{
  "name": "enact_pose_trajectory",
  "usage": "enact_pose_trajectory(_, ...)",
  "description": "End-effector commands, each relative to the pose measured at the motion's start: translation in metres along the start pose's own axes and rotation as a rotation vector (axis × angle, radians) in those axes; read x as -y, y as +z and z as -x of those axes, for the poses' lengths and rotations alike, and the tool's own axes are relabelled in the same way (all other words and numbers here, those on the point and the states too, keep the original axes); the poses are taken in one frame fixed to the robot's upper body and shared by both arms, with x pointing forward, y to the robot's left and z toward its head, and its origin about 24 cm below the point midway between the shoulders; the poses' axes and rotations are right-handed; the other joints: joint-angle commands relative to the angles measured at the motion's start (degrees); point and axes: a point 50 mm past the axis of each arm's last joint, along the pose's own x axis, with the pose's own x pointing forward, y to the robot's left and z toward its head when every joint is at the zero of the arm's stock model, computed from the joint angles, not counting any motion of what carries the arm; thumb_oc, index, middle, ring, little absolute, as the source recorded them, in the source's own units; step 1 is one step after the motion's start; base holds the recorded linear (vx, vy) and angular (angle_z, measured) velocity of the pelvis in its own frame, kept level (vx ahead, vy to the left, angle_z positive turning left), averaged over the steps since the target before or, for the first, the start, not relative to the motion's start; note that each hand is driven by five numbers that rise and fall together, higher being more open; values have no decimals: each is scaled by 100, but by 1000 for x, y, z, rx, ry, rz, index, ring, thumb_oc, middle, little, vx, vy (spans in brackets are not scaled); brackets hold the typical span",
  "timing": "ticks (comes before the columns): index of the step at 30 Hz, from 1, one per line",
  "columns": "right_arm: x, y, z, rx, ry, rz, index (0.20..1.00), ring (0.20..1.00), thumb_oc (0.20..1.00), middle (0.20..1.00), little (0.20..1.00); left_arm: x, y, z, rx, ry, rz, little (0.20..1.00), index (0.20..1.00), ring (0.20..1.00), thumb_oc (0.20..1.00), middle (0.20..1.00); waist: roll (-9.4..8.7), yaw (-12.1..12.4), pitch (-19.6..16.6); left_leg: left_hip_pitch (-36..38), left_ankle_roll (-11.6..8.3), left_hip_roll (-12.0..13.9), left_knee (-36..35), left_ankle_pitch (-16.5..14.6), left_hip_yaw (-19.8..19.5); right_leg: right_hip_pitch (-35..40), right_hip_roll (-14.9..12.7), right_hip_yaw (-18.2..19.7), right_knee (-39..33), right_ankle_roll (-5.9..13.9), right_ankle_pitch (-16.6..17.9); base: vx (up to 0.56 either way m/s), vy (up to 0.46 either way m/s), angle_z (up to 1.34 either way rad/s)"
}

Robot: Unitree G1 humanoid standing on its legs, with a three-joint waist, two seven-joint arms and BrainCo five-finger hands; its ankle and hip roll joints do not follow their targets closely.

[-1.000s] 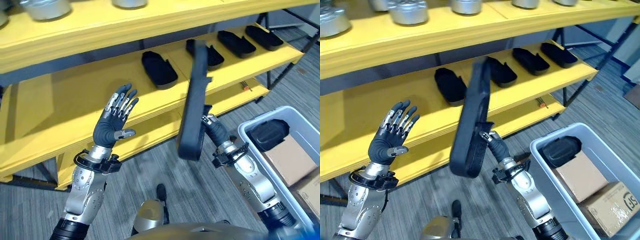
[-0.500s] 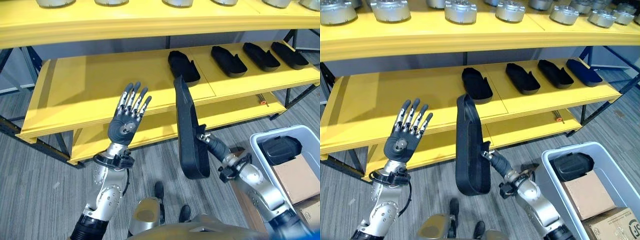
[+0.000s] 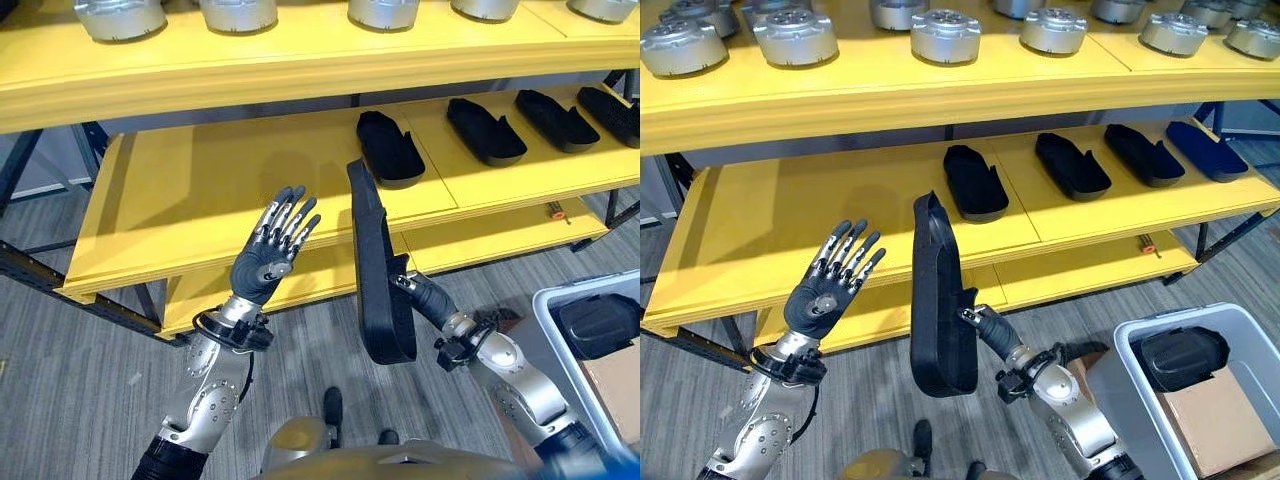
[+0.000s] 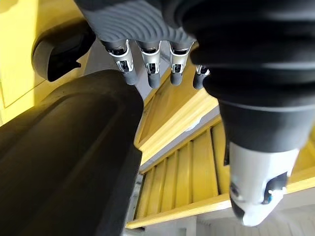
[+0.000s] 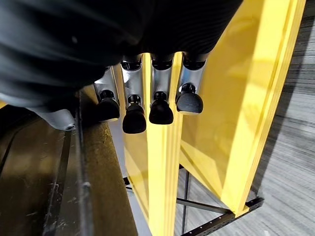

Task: Move parts from the plastic box to the shelf.

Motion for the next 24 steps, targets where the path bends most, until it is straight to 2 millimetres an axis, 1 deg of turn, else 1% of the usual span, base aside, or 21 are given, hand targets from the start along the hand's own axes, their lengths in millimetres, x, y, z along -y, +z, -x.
enact_pose_trajectory(1, 2, 43, -9, 233, 16, 68, 200, 200, 200, 200, 200, 12, 13, -14, 103, -89, 0, 1000, 1000, 1000, 1000, 1000, -211, -184, -143, -58, -222, 287, 1588, -1035, 896, -445, -8, -155, 152, 110, 508, -28, -45, 2)
enact_pose_trajectory(2, 4, 44, -9, 239, 4, 75, 200, 200, 200, 200, 200, 14, 13, -18, 109, -99, -11, 1000, 1000, 1000, 1000, 1000, -260, -212, -104, -249, -315, 489, 2047, -963, 1058, -455, -87, -226, 193, 83, 521, -50, -53, 13)
enact_pose_trajectory(3, 6, 45, -10, 241, -9, 74, 200, 200, 200, 200, 200, 15, 14, -21, 113, -109, -14, 1000, 1000, 1000, 1000, 1000, -305, -259, -58, -402, -404, 807, 2451, -885, 1265, -479, -147, -300, 274, 37, 491, -2, -7, 27)
enact_pose_trajectory(4, 8, 44, -13, 232, -9, 53, 200, 200, 200, 200, 200, 16, 13, -23, 113, -111, -8, 1000, 1000, 1000, 1000, 1000, -290, -303, -51, -373, -457, 1025, 2576, -1003, 1336, -459, -147, -330, 365, 33, 383, -28, 128, 41)
enact_pose_trajectory(5, 5, 39, -20, 206, 39, -98, 200, 200, 200, 200, 200, 14, 11, -25, 127, -104, -20, 1000, 1000, 1000, 1000, 1000, -246, -323, -41, -279, -445, 1255, 2395, -816, 1409, -509, -143, -407, 505, -59, 343, 28, 319, 41)
enact_pose_trajectory(6, 9, 37, -24, 203, 16, -86, 200, 200, 200, 200, 200, 13, 14, -26, 149, -109, -64, 1000, 1000, 1000, 1000, 1000, -195, -302, -95, -72, -502, 1322, 1811, -678, 1221, -482, -155, -392, 525, -55, 296, 4, 355, 24)
enact_pose_trajectory(7, 9, 36, -24, 199, 11, -79, 200, 200, 200, 200, 200, 13, 15, -25, 151, -111, -75, 1000, 1000, 1000, 1000, 1000, -170, -305, -121, -7, -561, 1400, 1579, -563, 1194, -464, -159, -394, 505, -52, 288, 54, 273, 8)
enact_pose_trajectory(8, 9, 36, -24, 198, 9, -77, 200, 200, 200, 200, 200, 13, 15, -25, 153, -110, -79, 1000, 1000, 1000, 1000, 1000, -165, -306, -126, 21, -579, 1420, 1499, -522, 1188, -453, -162, -395, 497, -51, 286, 52, 288, -1)
enact_pose_trajectory(9, 12, 37, -21, 203, -6, -56, 200, 200, 200, 200, 200, 13, 16, -26, 164, -105, -89, 1000, 1000, 1000, 1000, 1000, -93, -317, -190, -2, -778, 1694, 1044, -76, 1150, -400, -200, -422, 432, -38, 261, 55, 358, 4)
enact_pose_trajectory(11, 12, 39, -17, 222, -4, -51, 200, 200, 200, 200, 200, 12, 18, -25, 182, -80, -90, 1000, 1000, 1000, 1000, 1000, -2, -306, -211, -108, -984, 2061, 642, 485, 1109, -295, -299, -477, 362, -5, 231, 52, 433, 22)
enact_pose_trajectory(12, 10, 41, -16, 230, 9, -45, 200, 200, 200, 200, 200, 11, 18, -25, 189, -69, -103, 1000, 1000, 1000, 1000, 1000, 36, -313, -206, -180, -1053, 2236, 553, 709, 1137, -257, -370, -523, 367, 10, 202, 62, 424, 25)
enact_pose_trajectory(13, 9, 42, -15, 235, 21, -26, 200, 200, 200, 200, 200, 9, 19, -26, 195, -61, -131, 1000, 1000, 1000, 1000, 1000, 42, -359, -221, -118, -1099, 2301, 499, 612, 1308, -201, -477, -621, 406, 55, 109, 50, 389, 10)
enact_pose_trajectory(15, 7, 41, -13, 222, 34, -23, 200, 200, 200, 200, 200, 6, 19, -27, 197, -41, -172, 1000, 1000, 1000, 1000, 1000, 77, -397, -218, -89, -1088, 2348, 519, 559, 1505, -198, -612, -781, 544, 72, 42, 21, 418, 8)
enact_pose_trajectory(16, 5, 39, -13, 211, 43, -36, 200, 200, 200, 200, 200, 6, 20, -27, 204, -29, -233, 1000, 1000, 1000, 1000, 1000, 68, -407, -217, 8, -1032, 2244, 484, 365, 1567, -175, -715, -854, 643, 119, 5, 13, 400, 12)
enact_pose_trajectory(18, 4, 36, -13, 200, 63, -51, 200, 200, 200, 200, 200, 7, 25, -26, 218, -55, -381, 1000, 1000, 1000, 1000, 1000, 69, -390, -245, 92, -969, 2096, 476, 204, 1556, -157, -764, -904, 672, 160, 27, 47, 321, -4)
enact_pose_trajectory(19, 4, 35, -12, 198, 65, -40, 200, 200, 200, 200, 200, 8, 26, -25, 215, -77, -437, 1000, 1000, 1000, 1000, 1000, 63, -362, -267, 134, -933, 1979, 465, 119, 1487, -148, -780, -904, 659, 197, 66, 65, 304, 5)
enact_pose_trajectory(20, 6, 35, -10, 199, 56, -24, 200, 200, 200, 200, 200, 7, 27, -23, 199, -86, -445, 1000, 1000, 1000, 1000, 1000, 66, -328, -290, 186, -907, 1873, 408, 69, 1392, -157, -786, -875, 638, 234, 106, 8, 269, 19)
enact_pose_trajectory(21, 8, 35, -10, 200, 45, -6, 200, 200, 200, 200, 200, 6, 28, -21, 185, -88, -438, 1000, 1000, 1000, 1000, 1000, 79, -291, -304, 163, -817, 1796, 375, 101, 1356, -208, -800, -896, 598, 237, 231, 11, 260, 23)
enact_pose_trajectory(24, 13, 39, -9, 212, 33, 20, 200, 200, 200, 200, 200, 0, 28, -17, 154, -65, -417, 1000, 1000, 1000, 1000, 1000, 86, -177, -356, 275, -715, 1551, 243, -17, 1049, -241, -876, -799, 593, 335, 294, 75, 263, 57)
